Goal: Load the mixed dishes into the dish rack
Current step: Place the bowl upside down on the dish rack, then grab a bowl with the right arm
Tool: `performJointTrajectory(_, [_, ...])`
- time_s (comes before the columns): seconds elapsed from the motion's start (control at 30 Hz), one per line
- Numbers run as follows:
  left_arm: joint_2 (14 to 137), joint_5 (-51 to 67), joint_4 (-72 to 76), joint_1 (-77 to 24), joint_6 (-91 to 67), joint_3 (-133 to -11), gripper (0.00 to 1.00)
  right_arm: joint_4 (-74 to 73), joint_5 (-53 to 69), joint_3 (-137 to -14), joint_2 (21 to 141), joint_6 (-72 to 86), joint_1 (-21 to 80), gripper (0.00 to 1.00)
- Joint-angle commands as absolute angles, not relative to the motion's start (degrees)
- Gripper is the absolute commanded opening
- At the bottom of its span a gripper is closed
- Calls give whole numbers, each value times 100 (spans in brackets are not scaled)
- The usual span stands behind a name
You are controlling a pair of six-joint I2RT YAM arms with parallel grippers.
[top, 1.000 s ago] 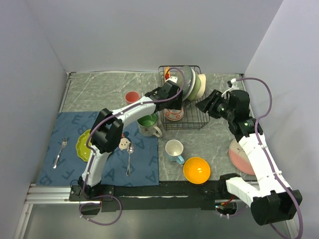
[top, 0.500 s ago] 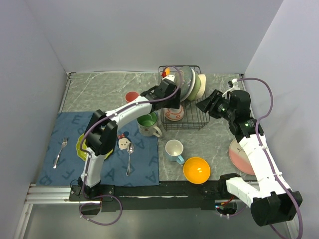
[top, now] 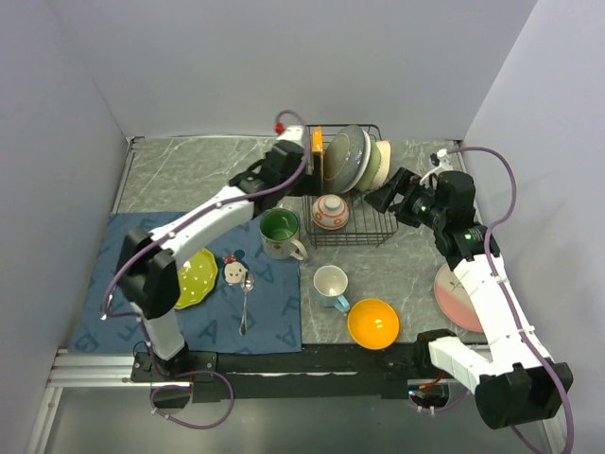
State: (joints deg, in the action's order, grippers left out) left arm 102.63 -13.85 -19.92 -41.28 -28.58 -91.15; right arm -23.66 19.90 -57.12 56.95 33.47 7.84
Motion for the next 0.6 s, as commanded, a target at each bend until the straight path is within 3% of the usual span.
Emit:
performJointTrajectory(0.0, [9468,-1564,-1741,-3491,-3190,-8395,95,-2285,2206,-6020,5687,3050,747,100])
performJointTrajectory(0.13, [8948,-1617,-1635,-3112,-3357,-7674,99,-2338,2373,-6065,5757,2883,756,100])
performJointTrajectory(0.3, [8465,-1758,-1670,-2796,-3401,-7014,97,-2329,2575,-6029,5836,2874,791,100])
performJointTrajectory(0.57, [8490,-1397,-1406,-2242,-3717,-6644,97,-2373,2566,-5898,5959,2909,932,96])
